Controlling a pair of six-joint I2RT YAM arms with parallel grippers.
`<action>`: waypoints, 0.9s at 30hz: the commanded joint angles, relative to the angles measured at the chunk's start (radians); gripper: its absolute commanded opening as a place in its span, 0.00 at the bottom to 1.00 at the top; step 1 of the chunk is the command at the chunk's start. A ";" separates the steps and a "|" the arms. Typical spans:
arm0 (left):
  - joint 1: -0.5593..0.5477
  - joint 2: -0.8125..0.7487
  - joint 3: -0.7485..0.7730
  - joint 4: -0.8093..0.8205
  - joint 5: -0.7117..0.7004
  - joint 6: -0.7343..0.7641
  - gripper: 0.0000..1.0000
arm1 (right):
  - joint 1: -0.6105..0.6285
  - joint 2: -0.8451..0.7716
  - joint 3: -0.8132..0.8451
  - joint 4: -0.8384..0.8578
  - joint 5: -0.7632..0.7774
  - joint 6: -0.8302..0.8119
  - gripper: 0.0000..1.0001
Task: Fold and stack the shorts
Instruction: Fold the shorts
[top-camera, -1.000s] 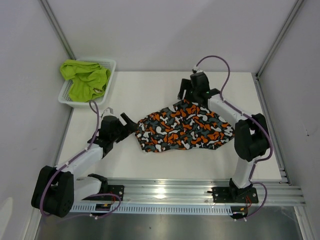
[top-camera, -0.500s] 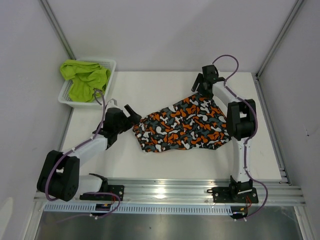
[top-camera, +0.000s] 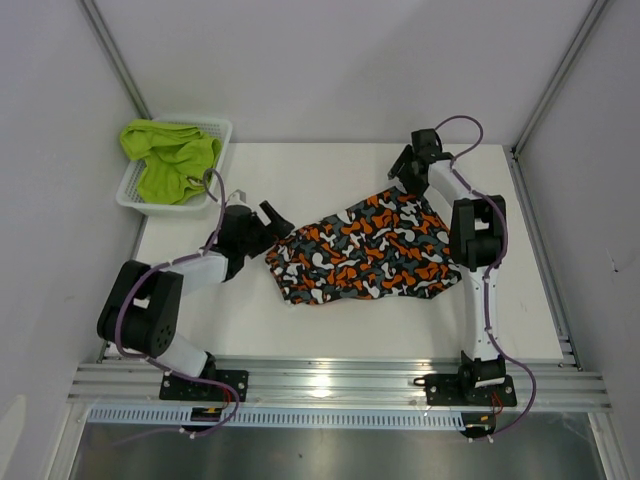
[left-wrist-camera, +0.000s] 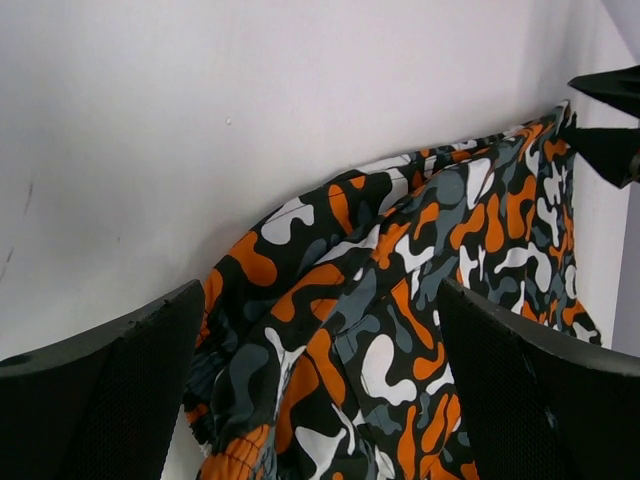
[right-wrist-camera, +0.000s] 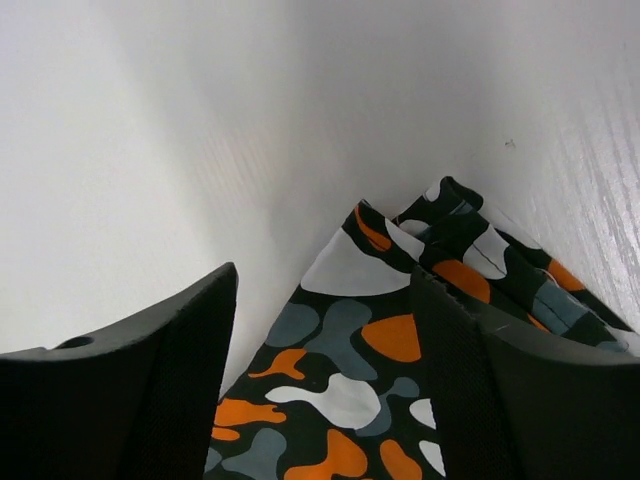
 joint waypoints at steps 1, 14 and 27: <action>0.005 0.046 0.044 0.078 0.038 -0.025 0.99 | -0.012 0.031 0.048 0.019 -0.015 0.032 0.71; 0.005 0.079 0.013 0.138 0.074 -0.033 0.97 | -0.032 0.054 0.052 0.045 -0.110 0.016 0.32; 0.006 0.054 0.012 0.115 0.076 -0.027 0.96 | -0.006 0.169 0.276 -0.225 0.011 -0.081 0.49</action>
